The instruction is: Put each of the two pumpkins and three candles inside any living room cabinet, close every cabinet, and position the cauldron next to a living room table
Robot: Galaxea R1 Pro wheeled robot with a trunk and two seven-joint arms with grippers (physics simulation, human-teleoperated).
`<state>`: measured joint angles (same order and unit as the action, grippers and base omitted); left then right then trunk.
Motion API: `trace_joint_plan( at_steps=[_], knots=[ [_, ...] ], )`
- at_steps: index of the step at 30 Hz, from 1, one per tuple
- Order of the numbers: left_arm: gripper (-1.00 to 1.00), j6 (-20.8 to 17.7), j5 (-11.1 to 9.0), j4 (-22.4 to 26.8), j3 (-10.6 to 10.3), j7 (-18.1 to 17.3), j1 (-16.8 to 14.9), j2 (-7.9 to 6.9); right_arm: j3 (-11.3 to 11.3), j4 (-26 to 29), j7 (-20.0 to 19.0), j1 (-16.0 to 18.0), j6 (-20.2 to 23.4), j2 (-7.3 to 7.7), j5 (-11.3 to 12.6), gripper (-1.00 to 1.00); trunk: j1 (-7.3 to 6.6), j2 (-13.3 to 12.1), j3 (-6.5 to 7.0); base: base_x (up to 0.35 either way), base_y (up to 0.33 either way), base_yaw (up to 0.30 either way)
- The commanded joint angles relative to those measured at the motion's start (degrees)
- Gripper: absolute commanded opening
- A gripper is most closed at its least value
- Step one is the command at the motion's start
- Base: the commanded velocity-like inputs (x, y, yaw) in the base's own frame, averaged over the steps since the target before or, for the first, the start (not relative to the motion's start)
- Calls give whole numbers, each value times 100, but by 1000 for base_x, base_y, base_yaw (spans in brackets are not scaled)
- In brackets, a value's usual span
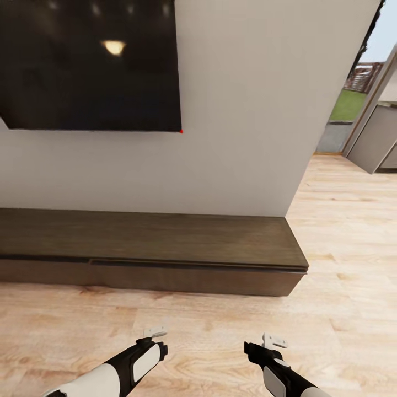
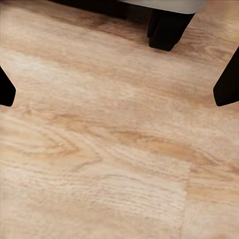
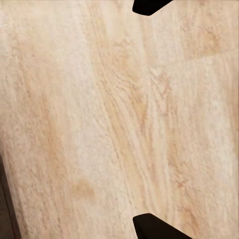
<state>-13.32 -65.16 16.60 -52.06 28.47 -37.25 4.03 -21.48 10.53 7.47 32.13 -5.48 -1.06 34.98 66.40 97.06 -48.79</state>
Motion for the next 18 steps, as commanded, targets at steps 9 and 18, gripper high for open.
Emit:
trace_joint_plan(
  at_steps=[9,18],
  knots=[
    [100,-31,-27,3,-43,36,-5,-17,-46,-60,43,3,211,5,61,100,-199,-360,158,0,0,0],
    [100,81,23,-857,-71,-63,234,-46,-41,-543,36,0,210,16,60,100,-396,-721,319,0,0,0]
  ],
)
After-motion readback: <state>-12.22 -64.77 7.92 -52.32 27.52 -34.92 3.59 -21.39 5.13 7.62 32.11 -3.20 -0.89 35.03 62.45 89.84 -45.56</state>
